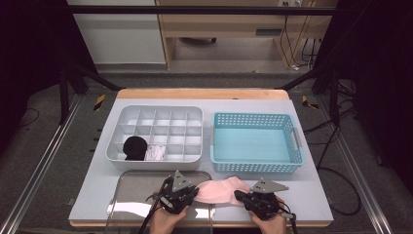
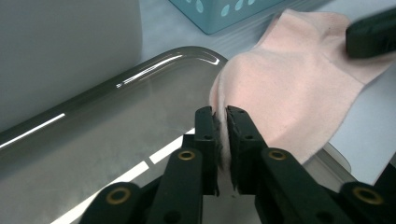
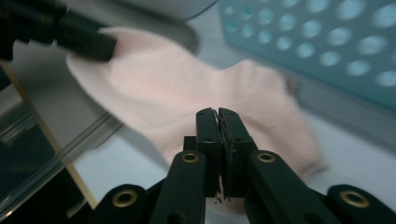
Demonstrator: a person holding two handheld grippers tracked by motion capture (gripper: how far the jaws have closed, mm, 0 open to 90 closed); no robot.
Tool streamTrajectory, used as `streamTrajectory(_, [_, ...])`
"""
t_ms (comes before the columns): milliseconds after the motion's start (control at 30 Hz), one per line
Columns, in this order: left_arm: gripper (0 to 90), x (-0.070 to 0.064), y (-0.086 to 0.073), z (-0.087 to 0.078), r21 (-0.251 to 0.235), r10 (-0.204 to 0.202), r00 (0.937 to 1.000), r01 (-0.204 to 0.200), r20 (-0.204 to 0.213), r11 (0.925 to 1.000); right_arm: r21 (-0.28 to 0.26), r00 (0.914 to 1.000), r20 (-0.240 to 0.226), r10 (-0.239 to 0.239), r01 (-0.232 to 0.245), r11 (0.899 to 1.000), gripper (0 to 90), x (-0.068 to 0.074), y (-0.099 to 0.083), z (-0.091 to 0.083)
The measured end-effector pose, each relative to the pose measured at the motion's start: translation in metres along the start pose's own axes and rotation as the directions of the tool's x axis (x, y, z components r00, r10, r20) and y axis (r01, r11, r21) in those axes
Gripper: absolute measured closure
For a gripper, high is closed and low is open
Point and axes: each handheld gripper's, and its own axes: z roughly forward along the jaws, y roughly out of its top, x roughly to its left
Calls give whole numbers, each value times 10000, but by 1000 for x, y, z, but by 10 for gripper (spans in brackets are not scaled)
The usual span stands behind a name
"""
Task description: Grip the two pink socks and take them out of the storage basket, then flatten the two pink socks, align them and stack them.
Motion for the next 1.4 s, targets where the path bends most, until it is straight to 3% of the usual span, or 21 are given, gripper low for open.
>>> streamTrajectory(133, [697, 0, 3, -5, -250, -71, 10000, 70, -27, 9997, -547, 9975, 622, 350, -316, 9980, 806, -12, 2, -13])
streamTrajectory(267, [675, -3, 13, -16, -648, 15, 10000, -11, 61, 9979, -672, 9937, 962, 567, -503, 9965, 737, -22, 4, -20])
streamTrajectory(467, [735, -14, 34, -18, -958, 407, 9989, -382, 245, 9947, -615, 9903, 1139, 799, -732, 9954, 654, -28, 1, -19])
streamTrajectory(600, [821, -26, 39, -4, -816, 569, 9968, -522, 558, 9953, -486, 9889, 1141, 948, -898, 9948, 634, -31, -3, -15])
streamTrajectory(800, [891, -34, 40, 24, -393, 572, 9958, -545, 718, 9977, -208, 9896, 1064, 968, -951, 9953, 640, -32, -7, -8])
streamTrajectory(1067, [892, -43, 36, 40, -45, 670, 9931, -669, 958, 9977, -54, 9893, 1121, 934, -933, 9956, 646, -32, -10, -5])
streamTrajectory(1233, [892, -43, 32, 48, 305, 777, 9921, -811, 984, 9962, 110, 9876, 1459, 576, -599, 9981, 755, -27, -9, -3])
streamTrajectory(1400, [892, -44, 30, 51, 420, 760, 9924, -804, 969, 9959, 284, 9882, 1324, 767, -811, 9963, 837, -25, -8, -3])
